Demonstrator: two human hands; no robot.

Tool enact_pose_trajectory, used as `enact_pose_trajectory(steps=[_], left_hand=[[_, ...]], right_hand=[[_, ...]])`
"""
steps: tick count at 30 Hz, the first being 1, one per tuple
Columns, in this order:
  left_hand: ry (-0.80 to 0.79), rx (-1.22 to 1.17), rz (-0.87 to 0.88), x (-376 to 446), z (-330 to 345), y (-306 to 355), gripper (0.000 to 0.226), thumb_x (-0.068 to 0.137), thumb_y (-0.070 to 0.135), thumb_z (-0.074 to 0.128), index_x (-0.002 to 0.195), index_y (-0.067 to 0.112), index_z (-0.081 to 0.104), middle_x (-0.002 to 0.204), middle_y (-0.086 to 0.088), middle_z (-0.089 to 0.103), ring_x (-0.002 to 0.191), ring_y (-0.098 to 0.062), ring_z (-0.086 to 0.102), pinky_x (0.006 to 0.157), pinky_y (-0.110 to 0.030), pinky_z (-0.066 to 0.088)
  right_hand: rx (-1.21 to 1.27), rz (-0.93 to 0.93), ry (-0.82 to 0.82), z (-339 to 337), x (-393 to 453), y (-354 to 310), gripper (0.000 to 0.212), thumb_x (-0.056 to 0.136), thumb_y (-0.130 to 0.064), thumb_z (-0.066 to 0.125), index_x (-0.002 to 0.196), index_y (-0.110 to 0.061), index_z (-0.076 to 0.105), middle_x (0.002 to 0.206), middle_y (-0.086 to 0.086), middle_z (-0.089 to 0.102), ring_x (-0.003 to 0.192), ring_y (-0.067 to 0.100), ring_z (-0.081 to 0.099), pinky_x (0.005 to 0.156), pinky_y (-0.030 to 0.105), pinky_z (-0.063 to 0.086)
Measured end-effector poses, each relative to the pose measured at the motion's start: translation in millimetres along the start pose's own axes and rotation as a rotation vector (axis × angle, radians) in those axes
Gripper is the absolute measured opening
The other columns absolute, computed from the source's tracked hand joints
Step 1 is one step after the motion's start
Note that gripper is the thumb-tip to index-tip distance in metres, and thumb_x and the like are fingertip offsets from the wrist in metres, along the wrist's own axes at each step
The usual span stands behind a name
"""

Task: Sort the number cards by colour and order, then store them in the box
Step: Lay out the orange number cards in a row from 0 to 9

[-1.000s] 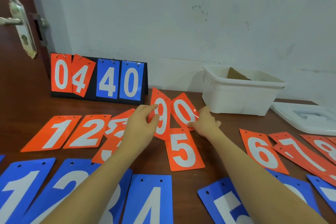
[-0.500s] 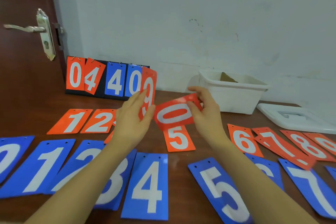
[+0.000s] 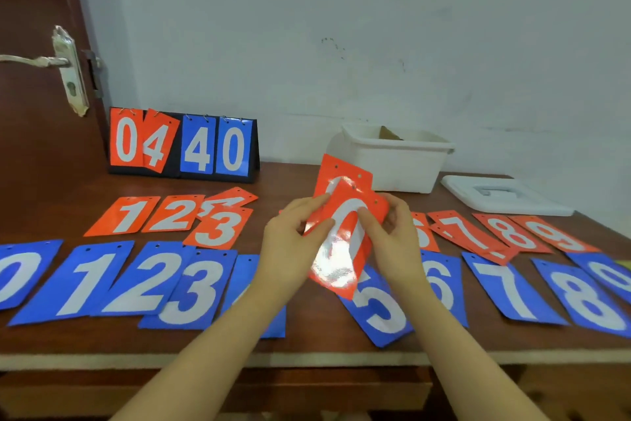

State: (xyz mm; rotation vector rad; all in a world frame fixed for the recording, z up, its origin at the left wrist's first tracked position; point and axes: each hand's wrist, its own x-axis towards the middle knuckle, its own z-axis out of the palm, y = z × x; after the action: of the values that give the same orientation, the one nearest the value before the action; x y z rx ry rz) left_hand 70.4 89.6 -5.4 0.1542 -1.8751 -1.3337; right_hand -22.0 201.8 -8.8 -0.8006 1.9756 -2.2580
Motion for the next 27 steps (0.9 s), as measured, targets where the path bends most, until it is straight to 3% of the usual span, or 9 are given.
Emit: enact_pose_trajectory(steps=[4,7,9,11,14,17,21,24,27], left_hand=[[-0.065,-0.013,-0.050,4,44,-2,0.034,0.085,0.014,0.063,0.117,0.026,0.060,0.110,0.015,0.062,0.102,-0.002,0.059,0.087,-0.020,0.050],[-0.131,-0.036,-0.055,10,82,-1,0.034,0.086,0.014,0.062,0.118,0.025,0.059,0.115,0.006,0.063,0.097,-0.004,0.062,0.080,-0.017,0.052],[-0.172,-0.025,-0.057,13,109,1,0.033,0.085,0.016,0.063,0.116,0.029,0.060,0.109,0.007,0.065,0.091,-0.008,0.064,0.079,-0.024,0.054],[-0.198,0.016,-0.035,18,134,3,0.034,0.085,0.017,0.063,0.116,0.029,0.060,0.104,0.008,0.063,0.087,-0.011,0.062,0.081,-0.028,0.053],[-0.195,0.024,0.000,26,169,9,0.032,0.087,0.016,0.060,0.117,0.026,0.060,0.097,0.012,0.057,0.084,-0.007,0.059,0.080,-0.021,0.050],[-0.176,0.015,0.016,38,203,11,0.029,0.088,0.014,0.058,0.115,0.023,0.062,0.098,0.005,0.057,0.089,-0.011,0.059,0.083,-0.023,0.049],[-0.151,0.056,0.031,52,241,6,0.031,0.087,0.013,0.058,0.116,0.023,0.062,0.090,0.011,0.054,0.079,-0.003,0.055,0.071,-0.002,0.041],[-0.120,0.081,0.047,66,262,0,0.032,0.088,0.010,0.057,0.117,0.021,0.063,0.080,0.011,0.049,0.071,-0.002,0.051,0.065,0.001,0.037],[-0.128,0.139,0.057,83,279,-11,0.031,0.089,0.011,0.055,0.118,0.019,0.062,0.079,0.007,0.048,0.069,-0.002,0.049,0.064,0.002,0.034]], right_hand=[[0.263,0.092,0.030,-45,0,0,0.042,0.083,-0.001,0.065,0.120,-0.018,0.051,0.110,0.009,0.068,0.094,0.021,0.069,0.073,0.030,0.058],[0.208,0.040,0.144,-78,7,-3,0.043,0.079,0.002,0.068,0.112,-0.019,0.052,0.101,0.011,0.070,0.086,0.019,0.071,0.066,0.026,0.057],[0.177,0.004,0.267,-100,13,-3,0.042,0.079,0.001,0.069,0.113,-0.015,0.050,0.093,0.008,0.071,0.080,0.017,0.071,0.061,0.023,0.056],[0.098,-0.029,0.341,-123,20,-4,0.040,0.081,-0.004,0.069,0.114,-0.016,0.050,0.096,0.008,0.069,0.085,0.020,0.070,0.065,0.025,0.058],[0.031,-0.078,0.323,-156,27,-3,0.030,0.089,-0.011,0.061,0.113,-0.028,0.053,0.096,0.005,0.069,0.088,0.016,0.069,0.067,0.023,0.057],[-0.004,-0.123,0.335,-184,36,1,0.034,0.090,-0.004,0.058,0.114,-0.027,0.054,0.094,0.002,0.069,0.089,0.014,0.069,0.070,0.027,0.058],[-0.006,-0.132,0.501,-213,61,11,0.026,0.084,-0.007,0.065,0.101,-0.026,0.061,0.093,0.010,0.069,0.086,0.025,0.069,0.072,0.040,0.059],[-0.100,-0.089,0.552,-244,87,14,0.025,0.087,-0.009,0.061,0.111,-0.019,0.062,0.087,0.003,0.069,0.081,0.016,0.069,0.066,0.030,0.058],[-0.453,-0.086,0.525,-287,119,25,0.028,0.088,-0.009,0.057,0.113,-0.019,0.064,0.087,0.001,0.068,0.082,0.016,0.067,0.062,0.020,0.051]])
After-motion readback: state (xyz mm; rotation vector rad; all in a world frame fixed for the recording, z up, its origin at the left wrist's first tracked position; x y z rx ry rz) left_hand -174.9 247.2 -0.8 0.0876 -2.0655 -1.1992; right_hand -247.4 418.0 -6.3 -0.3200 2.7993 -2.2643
